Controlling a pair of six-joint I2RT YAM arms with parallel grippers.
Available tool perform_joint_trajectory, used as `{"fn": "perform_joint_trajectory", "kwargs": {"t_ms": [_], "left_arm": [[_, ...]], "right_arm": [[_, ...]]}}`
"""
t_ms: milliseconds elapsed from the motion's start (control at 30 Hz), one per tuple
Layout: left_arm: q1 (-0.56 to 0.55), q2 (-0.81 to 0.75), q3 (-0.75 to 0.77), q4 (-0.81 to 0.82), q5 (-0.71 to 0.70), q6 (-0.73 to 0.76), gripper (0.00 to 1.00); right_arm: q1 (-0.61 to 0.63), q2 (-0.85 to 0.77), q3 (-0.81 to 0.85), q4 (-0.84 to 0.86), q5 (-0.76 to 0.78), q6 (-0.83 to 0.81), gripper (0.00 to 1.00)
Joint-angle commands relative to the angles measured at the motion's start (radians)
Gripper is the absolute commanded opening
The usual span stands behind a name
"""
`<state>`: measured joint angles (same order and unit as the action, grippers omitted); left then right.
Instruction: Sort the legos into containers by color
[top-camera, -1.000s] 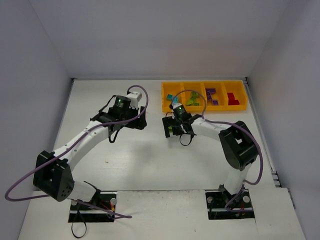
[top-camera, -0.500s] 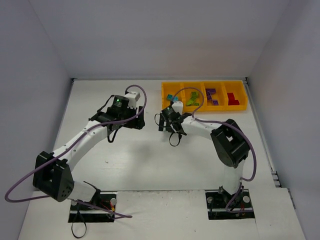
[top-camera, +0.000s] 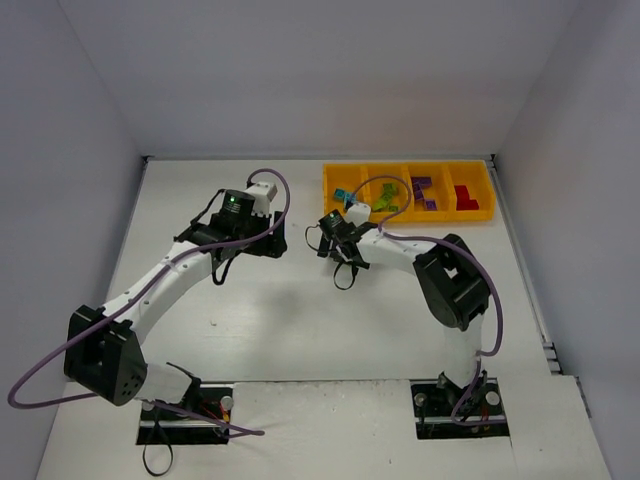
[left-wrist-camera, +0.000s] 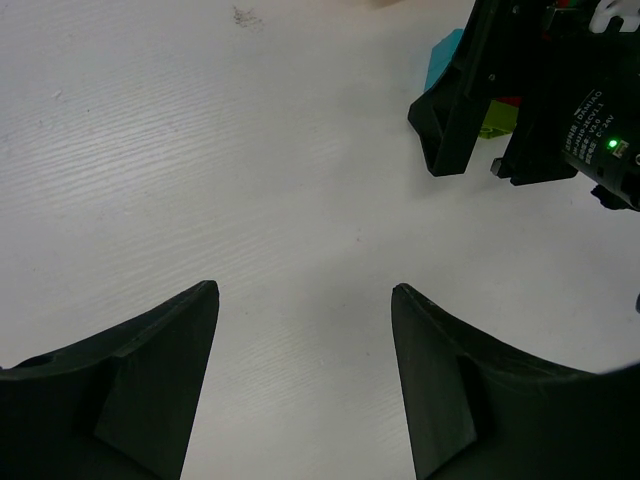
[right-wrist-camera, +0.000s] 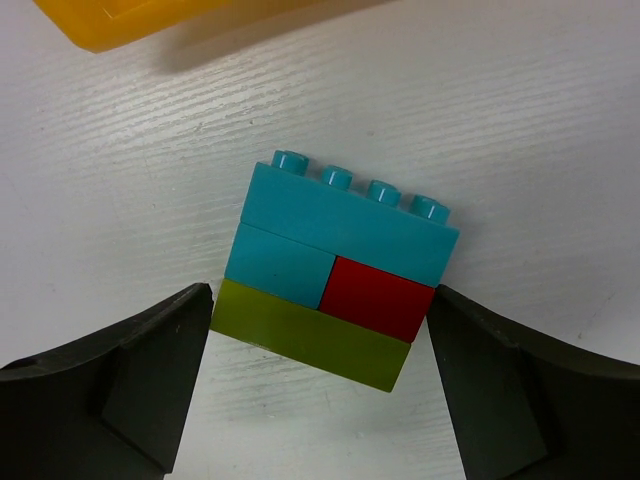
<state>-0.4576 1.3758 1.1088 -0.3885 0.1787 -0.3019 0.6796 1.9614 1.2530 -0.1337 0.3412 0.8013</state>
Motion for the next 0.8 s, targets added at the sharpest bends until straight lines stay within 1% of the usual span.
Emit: {"fn": "perform_joint_trajectory", "kwargs": {"t_ms": [0, 200, 233, 300, 333, 367, 400, 467, 500, 567, 600, 667, 700, 733, 767], "left_arm": [[0.007, -0.04, 0.026, 0.019, 0.004, 0.01, 0.64], [0.007, -0.044, 0.02, 0.019, -0.001, 0.012, 0.64], [0.008, -0.043, 0.02, 0.019, -0.001, 0.01, 0.64], [0.008, -0.041, 0.019, 0.02, 0.002, 0.007, 0.64], [0.008, -0.038, 0.019, 0.022, 0.005, 0.007, 0.64], [0.008, -0.04, 0.02, 0.023, 0.008, 0.004, 0.64], [0.007, -0.04, 0.02, 0.023, 0.01, 0.003, 0.64], [0.007, -0.038, 0.023, 0.023, 0.011, 0.001, 0.64], [0.008, -0.038, 0.028, 0.023, 0.013, 0.001, 0.64], [0.008, -0.037, 0.037, 0.02, 0.021, -0.005, 0.64], [0.008, -0.038, 0.04, 0.02, 0.033, -0.005, 0.64], [0.007, -0.038, 0.054, 0.023, 0.045, -0.017, 0.64], [0.008, -0.038, 0.062, 0.025, 0.054, -0.023, 0.64], [0.008, -0.034, 0.08, 0.022, 0.064, -0.029, 0.64], [0.008, -0.031, 0.089, 0.019, 0.076, -0.037, 0.64]], "right_arm": [[-0.009, 0.013, 0.026, -0.017, 0.039, 0.07, 0.82], [-0.011, 0.024, 0.019, -0.018, 0.032, 0.101, 0.72], [-0.011, 0.025, 0.016, -0.018, 0.032, 0.102, 0.66], [-0.012, 0.027, 0.006, -0.018, 0.032, 0.105, 0.63], [-0.015, 0.028, 0.003, -0.017, 0.027, 0.107, 0.56], [-0.018, 0.028, -0.006, -0.017, 0.025, 0.107, 0.51], [-0.025, 0.03, -0.009, -0.015, 0.021, 0.099, 0.41], [-0.028, 0.028, -0.02, 0.0, 0.012, 0.063, 0.29], [-0.026, 0.025, -0.024, 0.022, 0.01, -0.009, 0.18], [-0.026, 0.011, -0.036, 0.046, 0.001, -0.085, 0.01], [-0.026, -0.016, -0.071, 0.105, -0.023, -0.203, 0.0], [-0.02, -0.057, -0.107, 0.158, -0.069, -0.301, 0.0], [-0.018, -0.114, -0.151, 0.207, -0.088, -0.342, 0.0], [-0.017, -0.152, -0.177, 0.235, -0.109, -0.425, 0.0], [-0.015, -0.189, -0.205, 0.262, -0.141, -0.46, 0.0]]}}
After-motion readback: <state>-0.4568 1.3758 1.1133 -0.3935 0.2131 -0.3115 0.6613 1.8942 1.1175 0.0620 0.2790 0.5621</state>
